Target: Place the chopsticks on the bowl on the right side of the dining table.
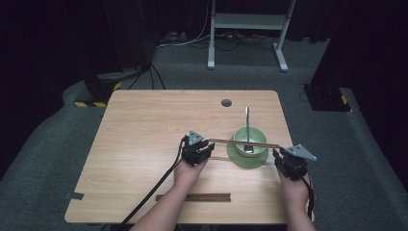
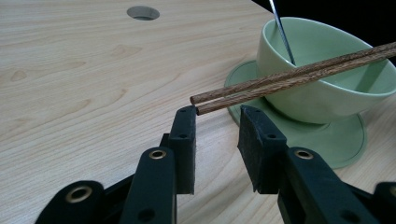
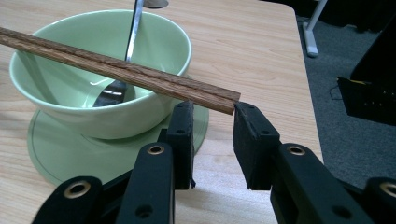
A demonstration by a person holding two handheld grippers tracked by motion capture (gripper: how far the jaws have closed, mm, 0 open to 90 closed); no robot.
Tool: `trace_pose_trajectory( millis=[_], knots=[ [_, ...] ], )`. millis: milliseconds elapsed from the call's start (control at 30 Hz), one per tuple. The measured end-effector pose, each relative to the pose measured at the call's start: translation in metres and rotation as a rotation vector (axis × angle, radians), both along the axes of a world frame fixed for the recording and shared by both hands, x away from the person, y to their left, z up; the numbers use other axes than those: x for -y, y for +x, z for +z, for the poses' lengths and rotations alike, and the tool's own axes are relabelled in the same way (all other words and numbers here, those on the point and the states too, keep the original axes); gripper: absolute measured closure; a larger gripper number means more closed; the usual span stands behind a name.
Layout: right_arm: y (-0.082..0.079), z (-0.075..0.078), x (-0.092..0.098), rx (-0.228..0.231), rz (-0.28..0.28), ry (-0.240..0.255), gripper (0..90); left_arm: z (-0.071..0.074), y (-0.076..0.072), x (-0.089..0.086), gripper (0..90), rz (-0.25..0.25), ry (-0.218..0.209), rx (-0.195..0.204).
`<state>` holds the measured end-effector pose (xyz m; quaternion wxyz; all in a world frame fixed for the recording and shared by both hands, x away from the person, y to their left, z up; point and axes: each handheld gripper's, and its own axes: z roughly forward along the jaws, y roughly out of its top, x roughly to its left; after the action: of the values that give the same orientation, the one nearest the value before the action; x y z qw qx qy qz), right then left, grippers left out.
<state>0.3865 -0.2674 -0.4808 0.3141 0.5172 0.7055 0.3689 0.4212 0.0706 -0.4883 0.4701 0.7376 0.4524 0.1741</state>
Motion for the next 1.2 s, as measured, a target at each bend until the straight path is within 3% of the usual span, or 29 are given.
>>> trace_pose_trajectory(
  millis=[367, 633, 1200],
  knots=[
    [0.007, 0.002, 0.002, -0.004, 0.001, -0.008, 71.0, -0.002, -0.002, -0.002, 68.0, 0.011, 0.000, 0.002],
    [0.001, -0.003, 0.001, -0.007, 0.006, -0.012, 70.6, -0.005, -0.003, -0.007, 68.8, 0.022, 0.007, 0.003],
    [0.015, 0.000, 0.007, -0.026, -0.017, -0.010, 71.0, -0.002, -0.004, -0.007, 72.2, 0.017, 0.002, 0.016]
  ],
)
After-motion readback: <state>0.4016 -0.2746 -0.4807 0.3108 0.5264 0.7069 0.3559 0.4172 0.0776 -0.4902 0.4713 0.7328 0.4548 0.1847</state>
